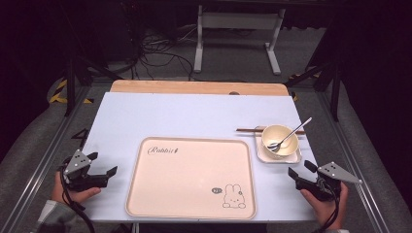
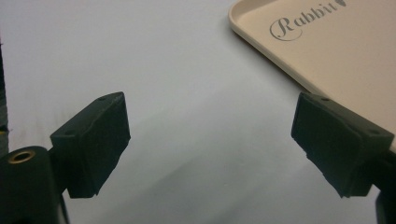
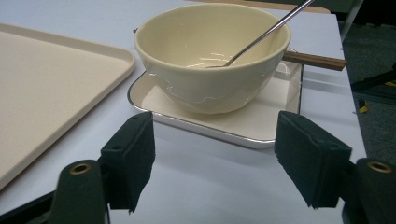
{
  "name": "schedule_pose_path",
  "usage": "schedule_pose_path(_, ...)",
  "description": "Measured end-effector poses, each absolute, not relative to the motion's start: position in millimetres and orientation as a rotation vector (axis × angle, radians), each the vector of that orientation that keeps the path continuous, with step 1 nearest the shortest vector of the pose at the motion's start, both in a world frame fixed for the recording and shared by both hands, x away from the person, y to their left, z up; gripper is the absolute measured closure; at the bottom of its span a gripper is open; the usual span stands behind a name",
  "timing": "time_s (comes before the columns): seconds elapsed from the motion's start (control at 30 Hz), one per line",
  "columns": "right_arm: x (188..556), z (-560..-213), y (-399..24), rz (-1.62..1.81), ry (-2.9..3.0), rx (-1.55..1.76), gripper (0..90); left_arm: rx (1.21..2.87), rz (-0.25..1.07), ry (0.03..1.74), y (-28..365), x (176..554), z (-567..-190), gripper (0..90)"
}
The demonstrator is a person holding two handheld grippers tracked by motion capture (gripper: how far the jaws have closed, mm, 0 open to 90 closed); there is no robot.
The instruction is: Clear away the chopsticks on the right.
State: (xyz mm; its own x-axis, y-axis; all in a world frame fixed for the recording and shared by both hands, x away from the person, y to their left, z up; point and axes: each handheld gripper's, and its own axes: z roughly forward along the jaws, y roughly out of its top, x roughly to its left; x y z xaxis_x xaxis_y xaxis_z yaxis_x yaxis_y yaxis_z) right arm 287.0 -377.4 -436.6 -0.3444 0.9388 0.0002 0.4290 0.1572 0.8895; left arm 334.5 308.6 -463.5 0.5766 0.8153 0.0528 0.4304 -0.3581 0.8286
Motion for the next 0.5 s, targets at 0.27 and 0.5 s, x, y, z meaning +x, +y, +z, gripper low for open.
schedule_pose_path(0.27,286.9,-435.7,-379.6,1.140,1.838,1.299,32.4,2.013,0.589,0.925,302.0,328.2,-465.2,14.6)
schedule_pose_path(0.5,293.3,-434.5,-380.5,1.129,1.830,1.293,42.5,2.011,0.593,0.906,302.1,326.3,-465.4,16.1)
